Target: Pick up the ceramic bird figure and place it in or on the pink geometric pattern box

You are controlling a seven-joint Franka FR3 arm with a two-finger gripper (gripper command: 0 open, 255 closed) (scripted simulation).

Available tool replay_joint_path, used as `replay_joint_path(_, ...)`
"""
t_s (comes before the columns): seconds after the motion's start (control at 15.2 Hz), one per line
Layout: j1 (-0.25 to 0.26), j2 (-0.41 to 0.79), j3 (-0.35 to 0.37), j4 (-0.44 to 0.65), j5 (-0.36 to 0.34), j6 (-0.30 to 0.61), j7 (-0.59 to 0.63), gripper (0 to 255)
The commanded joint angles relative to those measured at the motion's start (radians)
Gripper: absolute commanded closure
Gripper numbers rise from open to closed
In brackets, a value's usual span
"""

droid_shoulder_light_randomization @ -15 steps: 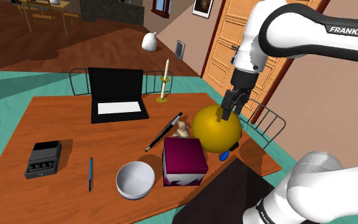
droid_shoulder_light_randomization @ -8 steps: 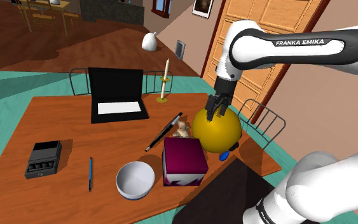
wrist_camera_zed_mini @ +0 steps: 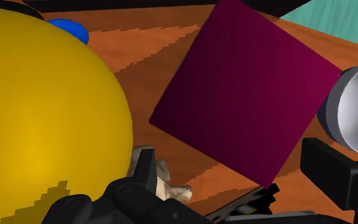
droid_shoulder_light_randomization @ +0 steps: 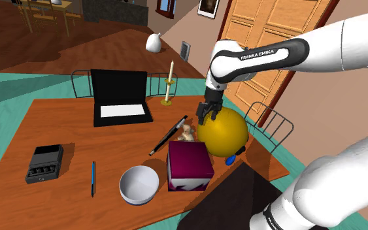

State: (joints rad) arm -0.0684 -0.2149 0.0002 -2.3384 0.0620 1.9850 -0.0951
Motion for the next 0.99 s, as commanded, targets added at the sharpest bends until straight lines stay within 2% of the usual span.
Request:
replay_joint_path(0.0, -0.006, 0.067, -0.007, 0.026, -0.005, 0.042, -0.011, 0)
replay_joint_path(0.46, -0.025, 0.335, -0.026, 0.185, -0.012, 0.152, -0.044, 0)
replay_joint_path(0.92, -0.047, 0.605, -0.039, 0.405, -0.012, 0.202, -0.071, 0)
